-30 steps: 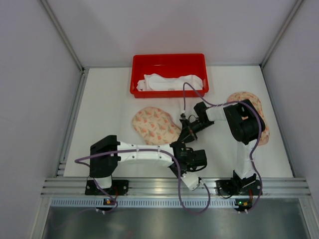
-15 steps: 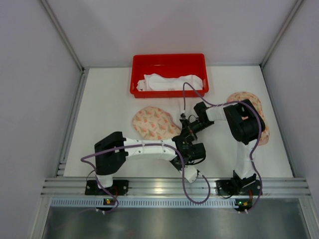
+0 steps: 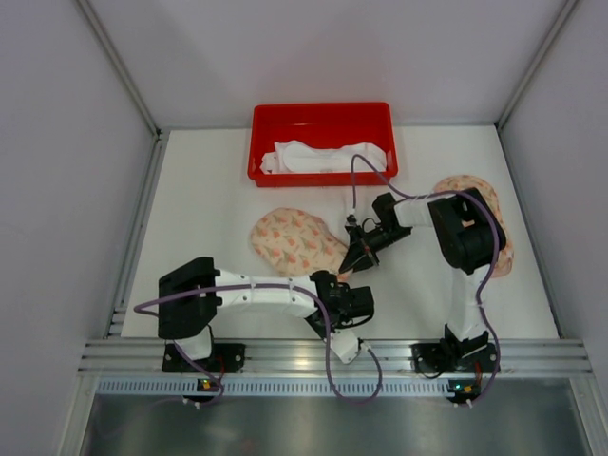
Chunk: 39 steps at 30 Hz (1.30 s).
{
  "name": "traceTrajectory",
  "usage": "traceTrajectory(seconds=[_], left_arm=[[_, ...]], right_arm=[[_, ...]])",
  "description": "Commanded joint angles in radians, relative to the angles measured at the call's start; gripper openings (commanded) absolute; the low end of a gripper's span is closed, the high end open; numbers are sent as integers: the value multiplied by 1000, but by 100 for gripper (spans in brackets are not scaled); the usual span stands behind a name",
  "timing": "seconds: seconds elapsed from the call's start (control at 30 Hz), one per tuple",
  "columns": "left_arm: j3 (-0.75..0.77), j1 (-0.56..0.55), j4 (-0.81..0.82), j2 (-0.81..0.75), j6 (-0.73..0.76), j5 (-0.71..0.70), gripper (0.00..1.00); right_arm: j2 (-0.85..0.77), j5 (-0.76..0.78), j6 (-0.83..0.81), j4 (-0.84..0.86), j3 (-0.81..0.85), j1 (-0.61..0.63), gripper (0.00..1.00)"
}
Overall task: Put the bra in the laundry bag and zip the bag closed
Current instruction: Zip the laundry bag at the center of the board.
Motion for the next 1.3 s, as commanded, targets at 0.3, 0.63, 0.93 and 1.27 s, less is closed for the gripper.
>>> traceTrajectory(seconds=[0.3,0.63,0.93,1.27], left_arm=[[162,40,24,84,-214,41,0],[304,141,117,176,-283,-59,0],[406,146,182,240,-308,-114,0],[196,131,177,101,-269,10,0]], right_arm=[[-41,75,-81,-66,59,-38,80],[-164,183,-38,-39,-31,-122,91],[-115,72,-6,-5,-25,-87,55],[-80,66,-44,-32,2,-105,0]])
